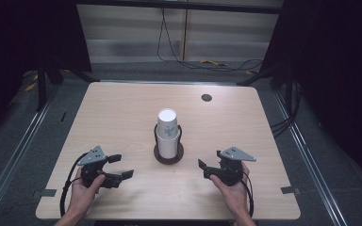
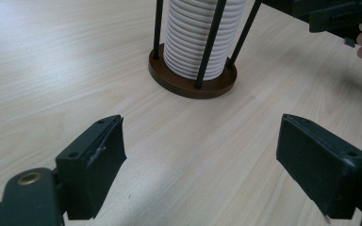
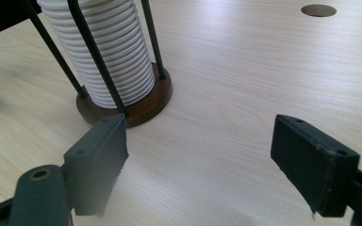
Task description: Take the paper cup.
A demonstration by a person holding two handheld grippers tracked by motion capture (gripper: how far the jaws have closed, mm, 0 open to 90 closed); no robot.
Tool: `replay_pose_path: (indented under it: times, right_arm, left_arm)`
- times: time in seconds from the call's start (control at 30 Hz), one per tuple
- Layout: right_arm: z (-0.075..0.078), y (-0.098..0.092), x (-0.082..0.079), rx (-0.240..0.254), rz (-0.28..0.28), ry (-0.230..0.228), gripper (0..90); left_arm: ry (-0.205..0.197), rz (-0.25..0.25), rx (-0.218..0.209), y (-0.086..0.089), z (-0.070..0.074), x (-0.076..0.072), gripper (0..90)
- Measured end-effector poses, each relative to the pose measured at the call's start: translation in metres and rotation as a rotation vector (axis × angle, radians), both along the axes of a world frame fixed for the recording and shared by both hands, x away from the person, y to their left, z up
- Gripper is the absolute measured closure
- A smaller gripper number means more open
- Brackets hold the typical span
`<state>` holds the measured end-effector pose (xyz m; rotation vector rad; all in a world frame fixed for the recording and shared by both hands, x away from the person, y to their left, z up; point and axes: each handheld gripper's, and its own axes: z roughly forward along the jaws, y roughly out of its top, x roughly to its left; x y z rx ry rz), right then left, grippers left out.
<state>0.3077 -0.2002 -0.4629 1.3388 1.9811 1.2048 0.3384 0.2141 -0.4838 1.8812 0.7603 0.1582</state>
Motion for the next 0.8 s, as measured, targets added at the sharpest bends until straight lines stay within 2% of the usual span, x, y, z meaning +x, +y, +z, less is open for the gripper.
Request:
replay_pose_path:
  times: [0.17,0.33,0.57,0.7,0.8]
  right_arm:
    - [-0.002,0.003,0.001,-0.022,0.015,0.015,15.7]
    - [0.000,0.004,0.002,-0.006,0.023,0.015,15.7]
    - [0.005,0.005,0.003,0.002,0.067,0.034,16.0]
    - [0.008,0.006,0.002,0.019,0.090,0.039,17.3]
    - [0.012,0.008,0.003,0.007,0.118,0.039,17.7]
  left_arm:
    - [0.015,-0.016,-0.007,-0.002,-0.001,0.002,16.0]
    - [0.001,-0.007,-0.009,-0.003,-0.002,0.003,15.9]
    - [-0.034,0.015,0.036,-0.004,-0.001,0.001,15.9]
    - [-0.013,0.013,0.028,-0.005,-0.002,0.001,16.0]
    - [-0.009,0.003,0.028,-0.006,-0.003,0.001,16.0]
